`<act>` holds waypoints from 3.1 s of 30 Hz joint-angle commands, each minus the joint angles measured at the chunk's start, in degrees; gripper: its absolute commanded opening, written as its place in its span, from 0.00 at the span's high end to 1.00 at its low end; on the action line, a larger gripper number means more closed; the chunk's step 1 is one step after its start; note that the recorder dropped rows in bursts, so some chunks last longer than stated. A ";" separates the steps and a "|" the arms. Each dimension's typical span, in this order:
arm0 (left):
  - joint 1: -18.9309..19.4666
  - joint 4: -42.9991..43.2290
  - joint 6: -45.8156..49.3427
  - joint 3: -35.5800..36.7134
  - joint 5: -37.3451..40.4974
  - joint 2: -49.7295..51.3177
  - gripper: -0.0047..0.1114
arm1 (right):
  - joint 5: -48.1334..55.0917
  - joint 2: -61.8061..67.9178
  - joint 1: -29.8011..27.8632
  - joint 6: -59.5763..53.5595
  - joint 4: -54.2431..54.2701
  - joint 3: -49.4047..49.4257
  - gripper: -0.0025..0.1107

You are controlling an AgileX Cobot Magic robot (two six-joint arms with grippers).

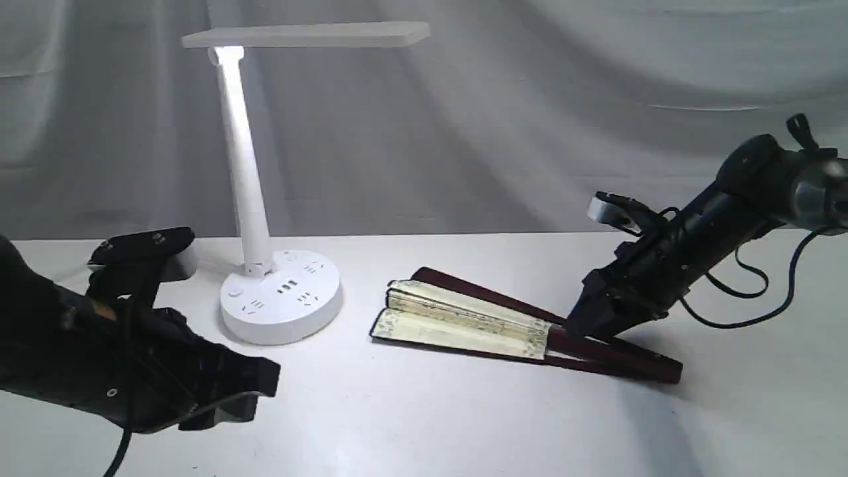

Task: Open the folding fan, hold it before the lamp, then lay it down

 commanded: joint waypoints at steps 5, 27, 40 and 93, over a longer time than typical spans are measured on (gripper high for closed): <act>-0.18 -0.38 -0.49 -0.25 0.81 0.10 0.74 | 0.42 -0.23 2.74 2.30 1.00 0.36 0.52; -0.18 -1.25 -0.49 -0.25 1.04 0.10 0.74 | 0.42 -0.23 10.61 8.80 7.16 0.36 0.52; -0.18 -1.72 -0.49 -0.25 0.01 0.10 0.74 | 0.42 -0.23 3.04 12.82 16.04 0.36 0.52; -0.18 -2.13 -0.37 -0.25 0.59 0.10 0.74 | 0.42 8.73 9.34 8.52 26.81 0.36 0.98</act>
